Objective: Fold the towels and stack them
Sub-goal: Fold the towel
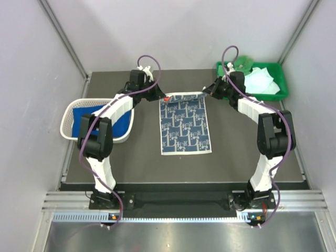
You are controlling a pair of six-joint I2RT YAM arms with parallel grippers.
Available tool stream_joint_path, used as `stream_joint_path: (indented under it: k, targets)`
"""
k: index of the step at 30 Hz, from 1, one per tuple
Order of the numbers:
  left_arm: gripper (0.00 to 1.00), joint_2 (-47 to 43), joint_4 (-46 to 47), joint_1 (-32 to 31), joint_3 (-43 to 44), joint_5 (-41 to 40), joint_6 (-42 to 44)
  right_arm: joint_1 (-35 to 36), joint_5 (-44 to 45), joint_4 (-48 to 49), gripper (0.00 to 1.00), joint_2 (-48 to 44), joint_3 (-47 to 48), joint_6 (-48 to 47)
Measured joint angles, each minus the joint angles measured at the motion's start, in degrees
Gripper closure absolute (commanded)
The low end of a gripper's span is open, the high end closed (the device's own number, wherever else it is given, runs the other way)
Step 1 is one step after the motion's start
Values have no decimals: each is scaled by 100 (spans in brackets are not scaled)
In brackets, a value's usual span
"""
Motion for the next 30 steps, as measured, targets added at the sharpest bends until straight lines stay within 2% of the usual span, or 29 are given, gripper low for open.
stream_joint_path:
  k: [5,12,19,30]
  targets:
    - [100,-872,4,-345,-1060,-494,79,55,85,162,100,-791,-1163,68]
    - [100,-1727,-98,-647,-1945,-1082,118,245,144,389,100,-1606,-2470,125]
    - [100,-2044,-90,-807,-2680,-1204,107,345,192,599,100,-1895,-3058,181]
    - [100,-2618,-85,-960,-3010,-1207,59,435,420,463,100,-2949,-3399,177]
